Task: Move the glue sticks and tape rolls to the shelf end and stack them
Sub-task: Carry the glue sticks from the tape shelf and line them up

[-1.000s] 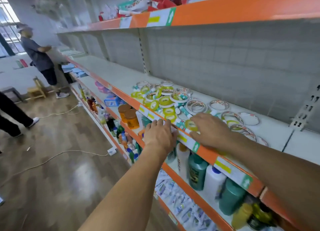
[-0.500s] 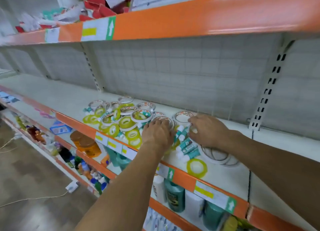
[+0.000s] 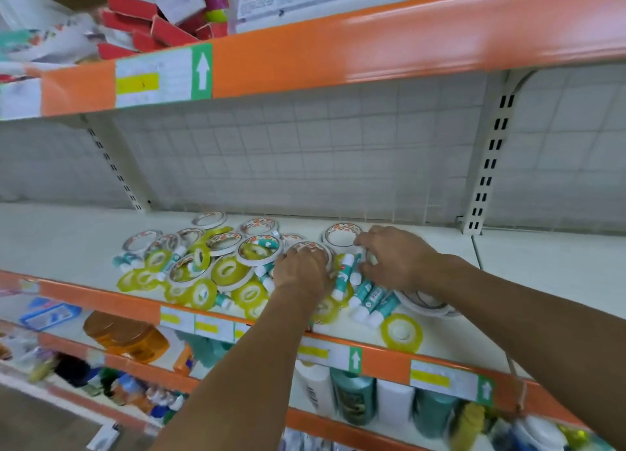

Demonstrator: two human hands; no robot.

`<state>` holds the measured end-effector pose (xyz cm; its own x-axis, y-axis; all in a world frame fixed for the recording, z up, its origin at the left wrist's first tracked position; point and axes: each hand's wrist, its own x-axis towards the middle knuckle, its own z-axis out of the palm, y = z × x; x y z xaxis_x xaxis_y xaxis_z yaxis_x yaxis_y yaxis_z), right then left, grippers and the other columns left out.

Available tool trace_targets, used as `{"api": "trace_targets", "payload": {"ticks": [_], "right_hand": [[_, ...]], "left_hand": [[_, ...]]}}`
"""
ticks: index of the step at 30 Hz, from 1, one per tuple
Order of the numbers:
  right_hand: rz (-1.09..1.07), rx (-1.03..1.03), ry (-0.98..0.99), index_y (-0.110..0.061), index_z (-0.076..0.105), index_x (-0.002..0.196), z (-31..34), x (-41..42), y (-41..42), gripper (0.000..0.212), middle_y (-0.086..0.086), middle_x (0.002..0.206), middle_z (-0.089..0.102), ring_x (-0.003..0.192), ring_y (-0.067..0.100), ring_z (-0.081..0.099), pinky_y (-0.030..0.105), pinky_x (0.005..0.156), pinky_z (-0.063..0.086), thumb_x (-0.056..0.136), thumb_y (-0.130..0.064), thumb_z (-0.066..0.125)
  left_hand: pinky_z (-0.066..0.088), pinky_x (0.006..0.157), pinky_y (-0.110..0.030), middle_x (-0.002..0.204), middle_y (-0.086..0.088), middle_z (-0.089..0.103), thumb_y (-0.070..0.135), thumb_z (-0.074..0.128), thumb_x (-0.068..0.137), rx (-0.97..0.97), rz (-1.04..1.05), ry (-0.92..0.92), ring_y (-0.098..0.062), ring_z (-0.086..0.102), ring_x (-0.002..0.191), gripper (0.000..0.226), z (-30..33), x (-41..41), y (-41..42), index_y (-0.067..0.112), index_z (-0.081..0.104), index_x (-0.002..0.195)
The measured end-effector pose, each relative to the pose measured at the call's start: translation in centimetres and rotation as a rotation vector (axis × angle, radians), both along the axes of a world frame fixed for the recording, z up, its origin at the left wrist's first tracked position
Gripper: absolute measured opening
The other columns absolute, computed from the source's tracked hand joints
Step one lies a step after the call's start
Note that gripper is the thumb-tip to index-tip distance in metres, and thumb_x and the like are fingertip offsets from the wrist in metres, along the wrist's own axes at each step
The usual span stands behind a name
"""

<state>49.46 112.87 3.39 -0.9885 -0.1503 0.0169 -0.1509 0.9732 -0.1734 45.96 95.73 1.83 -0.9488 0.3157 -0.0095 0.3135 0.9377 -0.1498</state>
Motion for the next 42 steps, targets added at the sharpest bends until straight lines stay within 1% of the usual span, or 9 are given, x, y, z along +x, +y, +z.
{"api": "trace_targets", "payload": {"ticks": [7,12,18,23,26,31,36,39,42], "right_hand": [[-0.030,0.026,-0.039,-0.018,0.053,0.133,-1.3,1.0,-1.3,0.061,0.008,0.131,0.054,0.118,0.028,0.052,0.042,0.099,0.046,0.083,-0.051,0.066],[0.004,0.038,-0.023,-0.022,0.035,0.151,-1.7,0.8,-1.8,0.081,0.009,0.148,0.041,0.132,0.030,0.043,0.042,0.108,0.038,0.083,-0.049,0.070],[0.064,0.043,-0.012,-0.036,0.053,0.136,-1.8,-0.1,-2.4,0.061,0.000,0.127,0.059,0.116,0.026,0.053,0.041,0.096,0.046,0.079,-0.049,0.071],[0.053,0.001,0.009,-0.032,0.058,0.124,-1.9,-0.3,-2.3,0.045,0.002,0.119,0.059,0.112,0.025,0.051,0.040,0.094,0.045,0.082,-0.040,0.073],[0.065,-0.031,0.008,-0.028,0.061,0.116,-1.7,-0.3,-2.1,0.036,0.002,0.116,0.058,0.110,0.024,0.049,0.041,0.095,0.044,0.084,-0.038,0.074],[0.058,-0.037,0.003,-0.030,0.060,0.113,-1.8,-0.2,-2.1,0.029,-0.001,0.112,0.063,0.109,0.023,0.053,0.042,0.091,0.048,0.086,-0.030,0.070],[0.068,-0.046,0.021,-0.026,0.061,0.112,-1.4,-0.1,-1.9,0.026,0.001,0.112,0.061,0.107,0.022,0.051,0.037,0.088,0.045,0.087,-0.024,0.069],[0.067,-0.059,0.018,-0.027,0.061,0.111,-1.2,0.0,-1.7,0.025,0.000,0.114,0.060,0.107,0.021,0.050,0.037,0.089,0.045,0.087,-0.026,0.069],[0.083,-0.053,0.015,-0.026,0.061,0.109,-0.9,0.0,-1.6,0.026,0.001,0.113,0.060,0.107,0.022,0.050,0.039,0.091,0.045,0.085,-0.027,0.070]], "left_hand": [[0.036,0.104,-0.038,0.128,-0.006,0.060,0.037,0.050,0.098,-0.003,-0.064,0.056,-0.027,0.051,0.123,0.032,-0.6,-0.4,-1.1,0.020,0.059,0.123],[0.037,0.103,-0.037,0.125,-0.004,0.061,0.030,0.054,0.097,0.020,-0.070,0.071,-0.025,0.052,0.121,0.027,-0.5,-0.5,-1.6,0.018,0.061,0.120],[0.036,0.102,-0.036,0.121,-0.003,0.063,0.034,0.058,0.094,0.037,-0.080,0.058,-0.024,0.053,0.119,0.027,-0.3,-0.7,-1.8,0.020,0.063,0.117],[0.036,0.103,-0.037,0.115,-0.003,0.065,0.036,0.057,0.094,0.053,-0.066,0.045,-0.025,0.056,0.115,0.023,0.0,-0.6,-2.3,0.021,0.066,0.109],[0.035,0.106,-0.037,0.117,-0.002,0.065,0.035,0.057,0.094,0.083,-0.061,0.046,-0.024,0.056,0.116,0.023,0.1,-0.3,-2.7,0.023,0.066,0.111],[0.036,0.107,-0.038,0.121,-0.001,0.064,0.034,0.058,0.094,0.065,-0.056,0.049,-0.024,0.055,0.118,0.027,0.2,-0.1,-2.8,0.024,0.066,0.118],[0.036,0.106,-0.038,0.121,0.000,0.062,0.028,0.060,0.093,0.121,-0.074,0.072,-0.023,0.054,0.117,0.027,-0.1,0.1,-2.8,0.026,0.063,0.119],[0.037,0.101,-0.037,0.126,0.001,0.058,0.026,0.062,0.089,0.191,-0.145,0.081,-0.024,0.050,0.119,0.039,-0.3,0.0,-2.8,0.027,0.056,0.127],[0.038,0.099,-0.036,0.124,0.001,0.059,0.028,0.063,0.087,0.256,-0.263,0.048,-0.023,0.050,0.119,0.041,-0.7,-0.1,-2.2,0.027,0.058,0.127]]}}
